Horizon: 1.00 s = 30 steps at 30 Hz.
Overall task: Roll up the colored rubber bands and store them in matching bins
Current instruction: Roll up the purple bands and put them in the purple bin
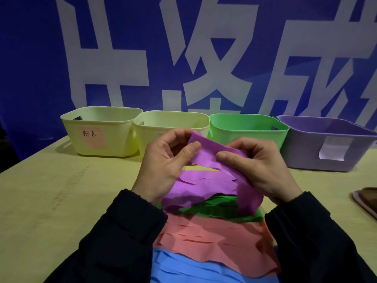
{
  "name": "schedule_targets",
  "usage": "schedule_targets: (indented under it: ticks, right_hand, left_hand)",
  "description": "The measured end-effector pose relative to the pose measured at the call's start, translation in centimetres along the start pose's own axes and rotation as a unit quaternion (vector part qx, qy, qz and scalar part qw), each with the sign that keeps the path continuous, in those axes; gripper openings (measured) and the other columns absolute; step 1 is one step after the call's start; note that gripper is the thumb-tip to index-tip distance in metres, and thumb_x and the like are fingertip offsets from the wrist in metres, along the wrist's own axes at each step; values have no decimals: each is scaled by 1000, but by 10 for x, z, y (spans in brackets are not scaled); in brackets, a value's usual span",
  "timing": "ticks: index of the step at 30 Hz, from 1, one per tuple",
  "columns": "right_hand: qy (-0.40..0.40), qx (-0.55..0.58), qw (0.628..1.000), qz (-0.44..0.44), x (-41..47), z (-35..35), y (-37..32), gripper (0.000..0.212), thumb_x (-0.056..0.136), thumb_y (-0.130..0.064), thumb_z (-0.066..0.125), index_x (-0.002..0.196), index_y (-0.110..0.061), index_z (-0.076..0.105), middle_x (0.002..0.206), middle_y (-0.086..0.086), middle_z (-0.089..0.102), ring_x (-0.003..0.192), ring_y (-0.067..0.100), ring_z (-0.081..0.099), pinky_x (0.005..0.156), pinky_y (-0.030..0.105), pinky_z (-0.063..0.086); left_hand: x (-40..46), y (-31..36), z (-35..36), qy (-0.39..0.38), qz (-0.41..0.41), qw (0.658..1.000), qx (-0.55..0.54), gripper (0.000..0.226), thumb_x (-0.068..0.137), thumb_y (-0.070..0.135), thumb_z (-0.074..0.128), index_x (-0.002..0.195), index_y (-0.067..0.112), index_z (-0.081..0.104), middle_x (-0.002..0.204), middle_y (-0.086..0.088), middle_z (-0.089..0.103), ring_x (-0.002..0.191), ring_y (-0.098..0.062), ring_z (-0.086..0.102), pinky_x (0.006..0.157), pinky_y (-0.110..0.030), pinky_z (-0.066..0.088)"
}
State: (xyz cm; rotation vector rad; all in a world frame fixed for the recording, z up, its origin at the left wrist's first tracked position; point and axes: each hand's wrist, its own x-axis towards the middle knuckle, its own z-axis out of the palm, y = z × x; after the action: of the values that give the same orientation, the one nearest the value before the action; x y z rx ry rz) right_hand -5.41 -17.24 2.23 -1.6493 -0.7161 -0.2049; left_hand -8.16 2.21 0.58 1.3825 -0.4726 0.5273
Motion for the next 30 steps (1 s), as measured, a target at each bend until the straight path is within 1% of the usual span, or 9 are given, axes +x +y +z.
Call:
schedule_targets:
  ticks: [3,6,11,15,18,20,23,26,30]
  right_hand:
    - [-16,-13,999,-32,-1,8,3,10,80,-24,76,85,-15,75,72,-6,70,63,4,59,57,18,47]
    - [-18,-3,999,-27,-1,12,5,9,86,-17,74,95,-15,75,83,-6,74,71,3,64,64,19,50]
    - [-22,47,998,-17,-4,17,1,16,76,-23,80,92,-22,77,79,-9,74,69,1,62,65,15,50]
    - [-44,89,995,5,-5,20,1,26,74,-18,79,100,-17,78,86,-1,76,75,5,65,68,18,52]
    - [-41,97,994,14,-4,20,5,27,81,-11,72,108,-10,75,93,-1,77,80,5,67,73,18,52]
    - [-52,110,992,16,-5,18,4,30,81,-12,71,111,-10,74,96,1,78,84,7,68,75,19,53]
    - [-76,119,990,16,-6,14,0,31,76,-10,73,108,-11,73,92,-1,77,81,7,69,72,18,53]
    - [-45,76,996,16,-3,6,1,18,76,-11,76,95,-9,75,79,0,75,69,8,67,62,19,52]
    - [-5,24,1000,-8,-1,2,4,8,78,-21,75,83,-14,75,69,-3,70,61,5,61,56,17,48]
  left_hand:
    - [0,-3,0,-4,-25,999,-27,27,89,15,68,116,17,64,96,2,75,91,-12,70,76,-23,56]
    - [-2,-8,5,-3,-44,999,-25,18,93,16,68,110,16,64,97,0,75,91,-12,69,78,-23,56]
    - [-4,-16,9,-4,-43,999,6,17,97,18,58,110,18,68,105,-3,75,99,-17,70,85,-29,56]
    - [-5,-16,9,8,-68,997,-41,21,100,14,56,111,21,72,107,-5,75,101,-18,69,84,-27,56]
    - [-6,-14,9,-18,-96,990,-103,19,94,18,66,111,19,74,110,-11,74,104,-23,68,91,-32,56]
    - [-5,-14,9,-25,-89,990,-105,22,86,17,76,107,22,76,108,-9,73,102,-23,68,89,-34,56]
    - [-3,-9,7,-7,-92,987,-128,26,77,13,81,102,18,76,103,-8,74,93,-22,70,80,-31,58]
    - [-3,-7,5,7,-87,988,-129,31,69,18,84,98,20,77,102,-8,74,90,-22,68,80,-33,60]
    - [-3,-9,7,4,-87,991,-98,21,76,17,78,97,20,80,98,-6,76,88,-19,69,80,-30,59]
